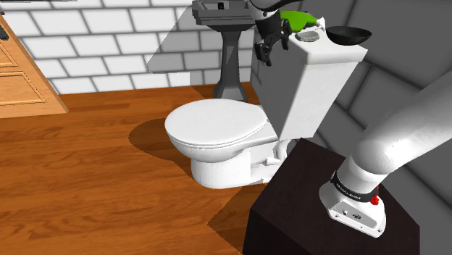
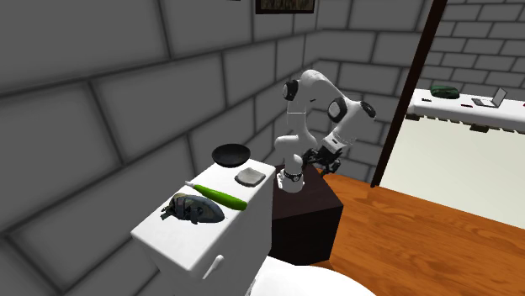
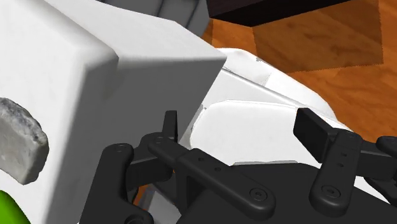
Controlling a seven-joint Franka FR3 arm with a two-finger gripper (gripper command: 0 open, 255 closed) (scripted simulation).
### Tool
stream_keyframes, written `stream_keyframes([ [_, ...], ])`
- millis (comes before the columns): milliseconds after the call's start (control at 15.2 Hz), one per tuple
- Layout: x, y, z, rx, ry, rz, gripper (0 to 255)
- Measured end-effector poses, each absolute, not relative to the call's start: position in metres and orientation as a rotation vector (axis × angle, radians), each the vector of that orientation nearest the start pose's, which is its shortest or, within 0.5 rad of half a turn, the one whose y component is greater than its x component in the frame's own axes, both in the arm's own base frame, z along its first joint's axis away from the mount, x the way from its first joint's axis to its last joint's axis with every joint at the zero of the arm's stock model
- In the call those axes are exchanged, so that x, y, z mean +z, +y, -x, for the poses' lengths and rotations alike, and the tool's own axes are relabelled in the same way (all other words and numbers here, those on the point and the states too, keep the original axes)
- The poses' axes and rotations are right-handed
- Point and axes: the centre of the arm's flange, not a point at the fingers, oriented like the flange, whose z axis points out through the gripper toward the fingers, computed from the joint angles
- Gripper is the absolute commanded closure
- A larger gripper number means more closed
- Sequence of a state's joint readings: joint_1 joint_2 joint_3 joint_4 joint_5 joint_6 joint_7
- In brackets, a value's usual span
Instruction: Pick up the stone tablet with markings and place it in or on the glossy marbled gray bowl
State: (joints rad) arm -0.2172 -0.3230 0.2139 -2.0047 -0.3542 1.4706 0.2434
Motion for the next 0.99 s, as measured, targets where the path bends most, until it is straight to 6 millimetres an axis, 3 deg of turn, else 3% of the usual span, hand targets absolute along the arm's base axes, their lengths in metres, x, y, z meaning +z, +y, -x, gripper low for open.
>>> stream_keyframes([
  [396,0.563,-0.077,-0.487,0.524,0.799,3.693,0],
  [990,0.547,-0.172,-0.548,0.921,1.391,3.795,0],
])
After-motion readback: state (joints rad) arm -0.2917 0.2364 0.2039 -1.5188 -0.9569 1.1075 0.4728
